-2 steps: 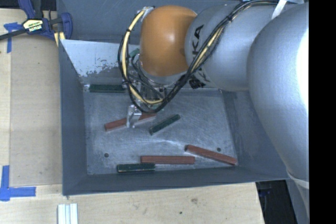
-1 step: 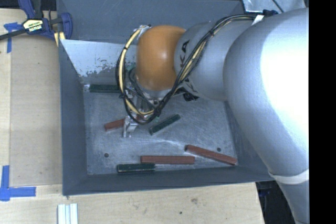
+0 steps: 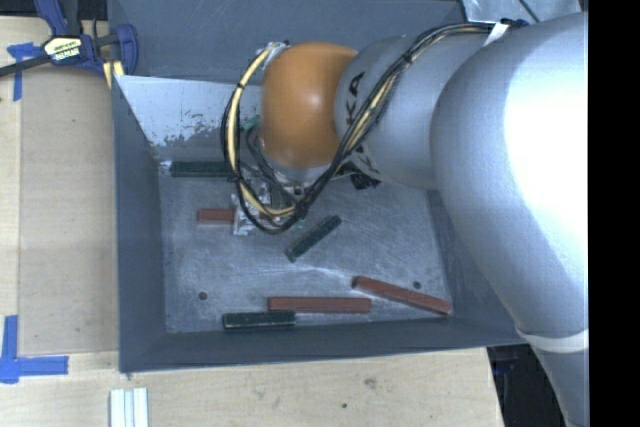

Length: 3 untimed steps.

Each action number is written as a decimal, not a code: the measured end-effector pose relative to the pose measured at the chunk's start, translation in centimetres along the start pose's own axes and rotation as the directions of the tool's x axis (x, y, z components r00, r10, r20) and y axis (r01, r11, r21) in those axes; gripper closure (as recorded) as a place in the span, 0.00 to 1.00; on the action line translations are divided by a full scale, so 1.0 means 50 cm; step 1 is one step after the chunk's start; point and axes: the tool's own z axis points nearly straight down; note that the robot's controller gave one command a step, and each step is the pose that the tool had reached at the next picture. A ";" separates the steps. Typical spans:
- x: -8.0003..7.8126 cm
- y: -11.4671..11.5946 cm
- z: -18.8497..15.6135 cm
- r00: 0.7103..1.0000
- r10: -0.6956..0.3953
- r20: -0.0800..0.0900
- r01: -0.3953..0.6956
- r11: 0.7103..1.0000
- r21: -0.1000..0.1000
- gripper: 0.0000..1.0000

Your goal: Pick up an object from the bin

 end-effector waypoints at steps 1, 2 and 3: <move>0.000 0.000 0.000 1.000 0.000 0.000 0.000 1.000 0.000 1.00; 0.002 -0.001 -0.005 1.000 0.000 -0.003 0.000 1.000 0.001 1.00; 0.003 -0.002 -0.026 1.000 0.001 -0.008 -0.001 1.000 0.002 1.00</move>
Offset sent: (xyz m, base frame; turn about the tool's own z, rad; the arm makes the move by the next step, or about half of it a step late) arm -0.0001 0.0000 0.0284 0.0000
